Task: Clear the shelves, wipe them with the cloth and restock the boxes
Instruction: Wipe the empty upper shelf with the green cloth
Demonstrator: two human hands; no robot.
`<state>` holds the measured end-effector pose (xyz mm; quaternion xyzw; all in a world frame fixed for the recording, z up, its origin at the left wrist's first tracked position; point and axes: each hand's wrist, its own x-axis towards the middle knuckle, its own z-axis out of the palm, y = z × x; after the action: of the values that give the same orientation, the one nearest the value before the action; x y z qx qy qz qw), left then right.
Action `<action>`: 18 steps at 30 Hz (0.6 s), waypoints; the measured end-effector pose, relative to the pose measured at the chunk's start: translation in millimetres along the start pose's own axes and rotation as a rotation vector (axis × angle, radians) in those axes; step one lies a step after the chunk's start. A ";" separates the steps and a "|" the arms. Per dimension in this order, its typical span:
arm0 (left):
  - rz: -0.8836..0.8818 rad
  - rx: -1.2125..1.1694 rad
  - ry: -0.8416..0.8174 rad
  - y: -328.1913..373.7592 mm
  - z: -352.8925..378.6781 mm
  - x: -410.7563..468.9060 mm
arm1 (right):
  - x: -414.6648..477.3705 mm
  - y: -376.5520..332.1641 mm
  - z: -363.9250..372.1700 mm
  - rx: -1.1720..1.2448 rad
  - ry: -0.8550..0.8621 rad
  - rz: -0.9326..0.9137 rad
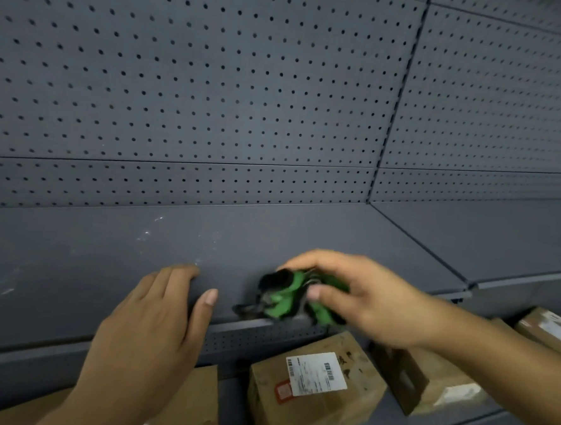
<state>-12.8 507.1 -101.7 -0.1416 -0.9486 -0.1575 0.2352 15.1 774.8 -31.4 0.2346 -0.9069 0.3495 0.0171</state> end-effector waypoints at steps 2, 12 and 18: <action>-0.002 -0.014 -0.014 0.1 -0.1 0.7 | -7.3 11.8 -22.8 0.054 0.138 0.071; 0.061 0.076 -0.077 -11.2 -6.0 7.6 | 5.1 121.4 -106.6 -0.243 0.465 0.591; 0.080 0.060 -0.071 -12.8 -6.8 9.0 | 17.4 115.0 -77.2 -0.334 0.378 0.545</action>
<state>-22.1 494.7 -94.5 -0.1777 -0.9542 -0.1145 0.2116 -60.9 891.4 -41.7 -0.0902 -0.9615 0.2255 0.1285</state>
